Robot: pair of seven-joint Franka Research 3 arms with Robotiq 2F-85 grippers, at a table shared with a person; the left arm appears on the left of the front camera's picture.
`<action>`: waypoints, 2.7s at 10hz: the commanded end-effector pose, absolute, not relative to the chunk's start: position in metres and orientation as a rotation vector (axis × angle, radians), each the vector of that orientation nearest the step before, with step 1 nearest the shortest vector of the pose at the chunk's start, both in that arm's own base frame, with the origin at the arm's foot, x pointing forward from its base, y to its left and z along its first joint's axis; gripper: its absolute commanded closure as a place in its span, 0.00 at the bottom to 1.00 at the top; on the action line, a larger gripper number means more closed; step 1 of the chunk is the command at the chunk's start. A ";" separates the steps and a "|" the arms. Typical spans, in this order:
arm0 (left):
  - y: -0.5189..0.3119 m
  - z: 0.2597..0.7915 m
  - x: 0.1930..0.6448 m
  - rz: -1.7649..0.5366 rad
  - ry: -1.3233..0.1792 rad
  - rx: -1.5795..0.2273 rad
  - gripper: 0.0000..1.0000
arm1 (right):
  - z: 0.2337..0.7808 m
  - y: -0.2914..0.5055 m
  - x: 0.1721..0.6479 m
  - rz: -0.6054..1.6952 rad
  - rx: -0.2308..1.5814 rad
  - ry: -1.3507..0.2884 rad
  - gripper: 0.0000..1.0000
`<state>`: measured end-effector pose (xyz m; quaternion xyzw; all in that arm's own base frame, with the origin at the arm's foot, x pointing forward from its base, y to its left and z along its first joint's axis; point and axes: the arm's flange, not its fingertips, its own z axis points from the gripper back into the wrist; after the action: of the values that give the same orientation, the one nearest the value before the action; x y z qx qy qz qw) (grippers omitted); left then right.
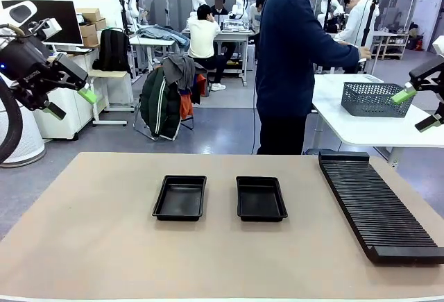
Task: Inspect and transfer BCBs to ESD trays.
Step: Pick up the Blank PCB from the PCB Rack and place it in the left ESD tray.
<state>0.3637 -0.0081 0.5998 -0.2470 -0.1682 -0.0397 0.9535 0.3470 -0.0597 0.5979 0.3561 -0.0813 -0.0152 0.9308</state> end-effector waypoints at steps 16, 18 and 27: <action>-0.007 0.646 0.339 -0.021 -0.375 -0.431 0.00 | 0.666 -0.109 0.328 0.007 0.627 -0.304 0.00; -0.008 0.651 0.337 -0.023 -0.374 -0.418 0.00 | 0.673 -0.118 0.325 -0.010 0.610 -0.313 0.00; -0.010 0.661 0.330 -0.007 -0.384 -0.390 0.00 | 0.686 -0.133 0.323 -0.045 0.567 -0.316 0.00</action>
<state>0.3339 -0.0111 0.6578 -0.2028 -0.1993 -0.0168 0.9586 0.3244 -0.1254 0.6839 0.2815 -0.1680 -0.0196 0.9445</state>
